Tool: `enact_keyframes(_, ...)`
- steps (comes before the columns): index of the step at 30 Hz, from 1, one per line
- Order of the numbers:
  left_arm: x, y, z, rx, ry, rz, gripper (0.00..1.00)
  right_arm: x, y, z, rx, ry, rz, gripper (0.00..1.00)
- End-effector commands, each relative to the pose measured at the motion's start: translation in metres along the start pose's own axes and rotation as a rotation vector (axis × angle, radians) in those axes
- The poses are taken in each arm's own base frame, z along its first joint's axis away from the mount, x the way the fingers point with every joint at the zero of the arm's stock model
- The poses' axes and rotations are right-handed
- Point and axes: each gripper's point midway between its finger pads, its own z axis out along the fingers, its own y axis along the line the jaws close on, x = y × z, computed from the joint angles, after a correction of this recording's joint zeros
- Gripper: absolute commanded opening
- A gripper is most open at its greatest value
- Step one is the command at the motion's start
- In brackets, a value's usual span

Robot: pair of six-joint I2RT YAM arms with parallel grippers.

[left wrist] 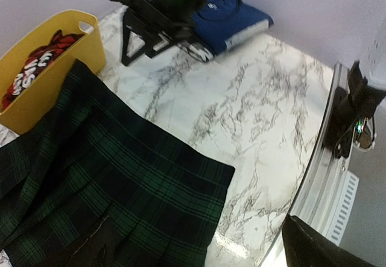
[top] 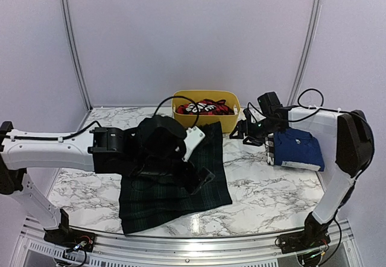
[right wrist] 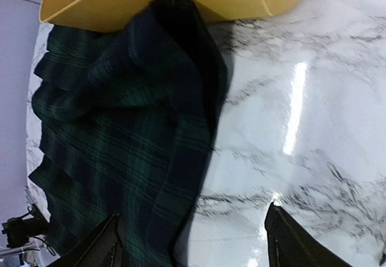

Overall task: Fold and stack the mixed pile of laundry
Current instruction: Flatten out the crumpled skirt at the center of the board, then move the flattened skirt to the center of the board.

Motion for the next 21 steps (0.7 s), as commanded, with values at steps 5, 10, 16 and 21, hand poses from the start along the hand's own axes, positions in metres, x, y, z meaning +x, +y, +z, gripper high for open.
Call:
enact_keyframes(5, -0.020, 0.100, -0.059, -0.153, -0.227, -0.361, 0.99, 0.007, 0.059, -0.056, -0.091, -0.079, -0.276, 0.68)
enact_keyframes(10, 0.028, 0.141, -0.053, -0.220, -0.155, -0.447, 0.99, 0.070, 0.092, -0.020, -0.211, 0.083, -0.354, 0.58)
enact_keyframes(16, 0.086, 0.130, -0.005, -0.174, 0.075, -0.463, 0.83, 0.135, 0.100, 0.023, -0.256, 0.245, -0.401, 0.49)
enact_keyframes(21, 0.130, 0.121, 0.030, -0.162, 0.228, -0.511, 0.67, 0.179, 0.062, 0.047, -0.181, 0.364, -0.368, 0.45)
